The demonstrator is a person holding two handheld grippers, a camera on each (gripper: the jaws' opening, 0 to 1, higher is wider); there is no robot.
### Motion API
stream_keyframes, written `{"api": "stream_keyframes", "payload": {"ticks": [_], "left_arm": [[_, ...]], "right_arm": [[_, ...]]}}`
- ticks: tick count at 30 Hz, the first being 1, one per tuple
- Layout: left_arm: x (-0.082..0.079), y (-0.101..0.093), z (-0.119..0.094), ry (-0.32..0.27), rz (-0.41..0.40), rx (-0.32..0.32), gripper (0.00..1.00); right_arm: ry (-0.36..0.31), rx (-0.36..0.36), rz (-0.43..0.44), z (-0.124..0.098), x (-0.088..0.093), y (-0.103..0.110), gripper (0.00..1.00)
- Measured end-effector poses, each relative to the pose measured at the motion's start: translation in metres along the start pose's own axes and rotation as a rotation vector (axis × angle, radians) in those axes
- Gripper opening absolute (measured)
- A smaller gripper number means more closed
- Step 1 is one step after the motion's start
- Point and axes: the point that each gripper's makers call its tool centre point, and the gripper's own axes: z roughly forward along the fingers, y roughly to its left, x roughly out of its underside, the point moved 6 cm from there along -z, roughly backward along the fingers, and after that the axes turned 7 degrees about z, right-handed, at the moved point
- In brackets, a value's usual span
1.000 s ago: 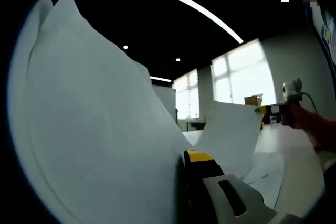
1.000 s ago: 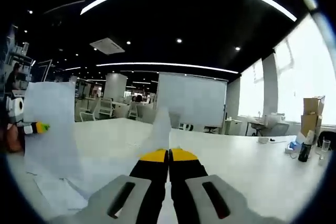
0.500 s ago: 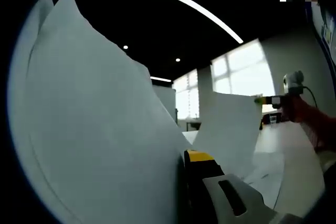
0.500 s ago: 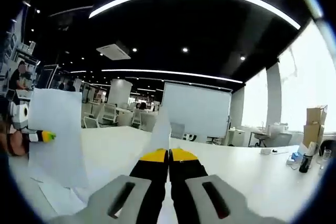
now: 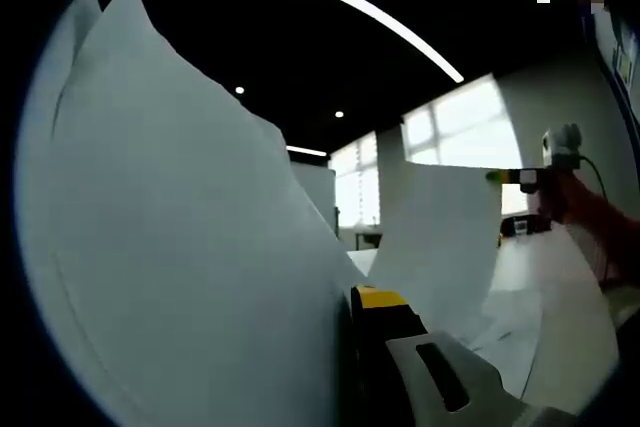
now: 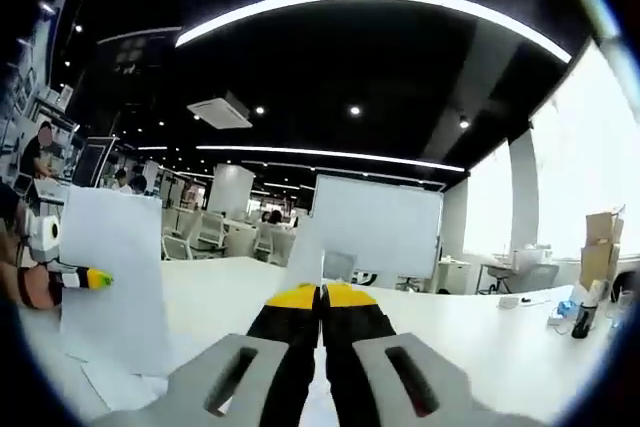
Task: Organize the stack of printing papers by aligning and flattening the scattered papers on the table
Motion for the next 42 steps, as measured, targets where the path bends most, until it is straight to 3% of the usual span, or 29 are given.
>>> {"api": "stream_keyframes", "payload": {"ticks": [27,39,42], "left_arm": [[-0.001,-0.002,0.0,-0.002,-0.002,0.003,0.11],[-0.002,-0.003,0.0,-0.003,-0.004,0.005,0.11],[-0.002,-0.003,0.0,-0.003,-0.003,0.005,0.11]], "right_arm": [[-0.094,-0.023,-0.031,-0.006,-0.035,0.014,0.0],[-0.133,-0.055,-0.002,-0.009,-0.049,0.019,0.0],[-0.149,-0.086,0.041,-0.011,-0.054,0.022,0.0]]}}
